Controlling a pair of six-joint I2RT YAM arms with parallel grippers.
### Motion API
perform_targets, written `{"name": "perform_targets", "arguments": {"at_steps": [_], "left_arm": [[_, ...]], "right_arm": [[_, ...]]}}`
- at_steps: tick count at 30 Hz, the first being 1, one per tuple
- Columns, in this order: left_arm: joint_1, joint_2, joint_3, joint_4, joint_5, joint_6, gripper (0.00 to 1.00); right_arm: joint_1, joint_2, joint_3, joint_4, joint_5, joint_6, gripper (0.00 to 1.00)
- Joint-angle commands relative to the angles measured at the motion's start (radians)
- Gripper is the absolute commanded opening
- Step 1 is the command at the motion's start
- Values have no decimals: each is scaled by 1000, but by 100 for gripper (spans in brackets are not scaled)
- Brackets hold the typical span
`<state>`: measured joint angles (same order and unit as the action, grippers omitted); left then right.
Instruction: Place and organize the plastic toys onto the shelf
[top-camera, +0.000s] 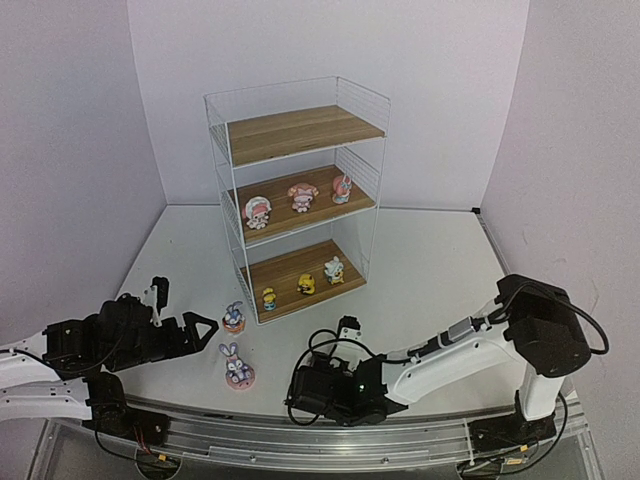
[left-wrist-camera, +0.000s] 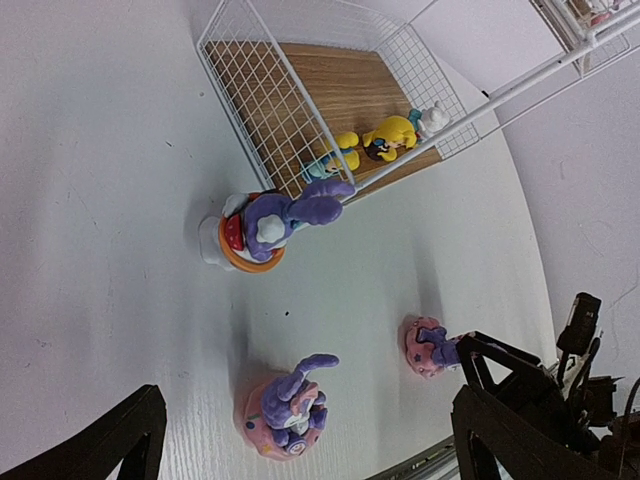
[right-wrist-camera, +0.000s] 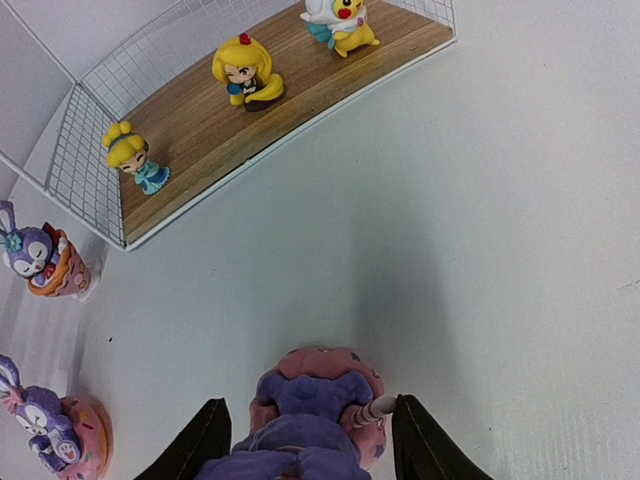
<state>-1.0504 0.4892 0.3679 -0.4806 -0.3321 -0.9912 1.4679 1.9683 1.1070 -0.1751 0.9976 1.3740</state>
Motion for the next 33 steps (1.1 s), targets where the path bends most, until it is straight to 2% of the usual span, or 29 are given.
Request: {"name": "perform_targets", "arguments": {"at_steps": [1,6,8,14,23,26,30,33], "left_arm": [[3,-75,2,37,12,20,100],[3,-93,-4,34,5,16,100],[3,-100,-6,31,2,15,100],[3,-109,-7,19,-2,12,100],[3,-112,1,14,-9,12,100],[3,-113,11,32,9,54,100],[3,-83,26,177,183,212,100],[3,11,27,381,449,360,100]], "right_arm": [[-16,32,40,-28,4,57,44],[-16,30,41,-35,-1,35,30],[-17,24,40,-35,0,20,17],[-16,2,41,-37,6,-75,1],[-17,-93,39,-38,48,-227,0],[-17,-137,38,-38,43,-293,0],[-17,-206,38,-38,-18,-391,0],[-18,-267,25,-38,-82,-429,0]]}}
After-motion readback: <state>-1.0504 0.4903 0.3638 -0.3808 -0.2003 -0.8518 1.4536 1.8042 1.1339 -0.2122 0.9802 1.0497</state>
